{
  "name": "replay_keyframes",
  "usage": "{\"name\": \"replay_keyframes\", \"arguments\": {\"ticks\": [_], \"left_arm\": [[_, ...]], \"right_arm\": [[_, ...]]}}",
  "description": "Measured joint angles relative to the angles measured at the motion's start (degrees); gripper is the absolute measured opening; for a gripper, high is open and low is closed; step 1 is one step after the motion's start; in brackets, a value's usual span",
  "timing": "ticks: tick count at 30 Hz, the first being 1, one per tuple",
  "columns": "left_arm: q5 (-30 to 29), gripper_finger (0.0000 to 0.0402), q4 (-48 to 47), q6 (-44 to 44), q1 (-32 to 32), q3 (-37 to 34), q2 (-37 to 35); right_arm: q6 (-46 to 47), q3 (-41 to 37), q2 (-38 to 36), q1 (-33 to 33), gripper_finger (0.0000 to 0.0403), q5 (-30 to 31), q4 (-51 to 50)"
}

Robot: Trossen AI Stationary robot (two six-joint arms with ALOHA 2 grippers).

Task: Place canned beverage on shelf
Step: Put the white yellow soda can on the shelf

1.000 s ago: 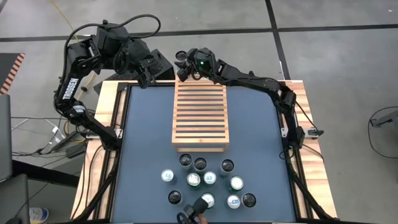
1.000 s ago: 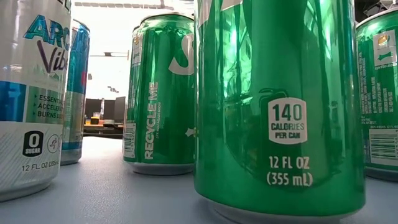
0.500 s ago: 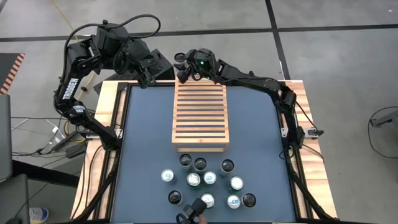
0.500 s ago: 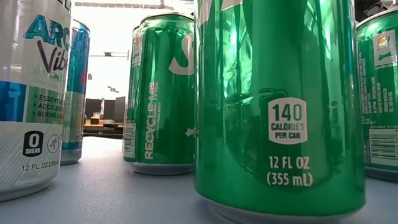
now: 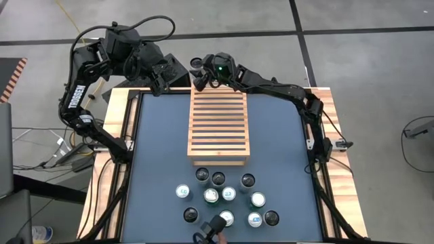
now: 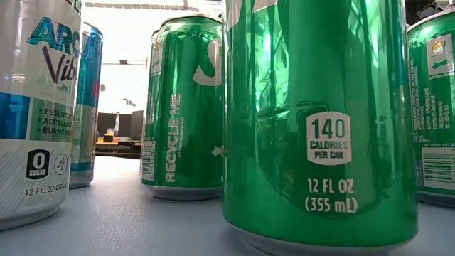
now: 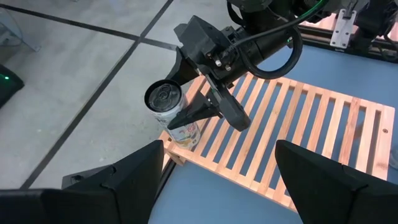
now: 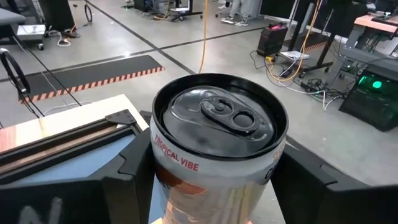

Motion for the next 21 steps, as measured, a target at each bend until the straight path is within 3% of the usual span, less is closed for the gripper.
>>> {"name": "replay_keyframes", "arguments": {"ticks": [6, 16, 21], "left_arm": [[0.00, 0.0296, 0.00, 0.02, 0.00, 0.00, 0.00], [0.00, 0.0296, 0.00, 0.02, -0.02, 0.00, 0.00], [0.02, 0.0296, 0.00, 0.04, -0.01, 0.00, 0.00]], "right_arm": [[-0.17, 0.00, 0.00, -0.04, 0.0256, -0.04, -0.17], [-0.30, 1.01, -0.29, -0.22, 0.0314, -0.04, -2.09], [0.04, 0.98, -3.11, -1.07, 0.0319, -0.47, -4.54]]}}
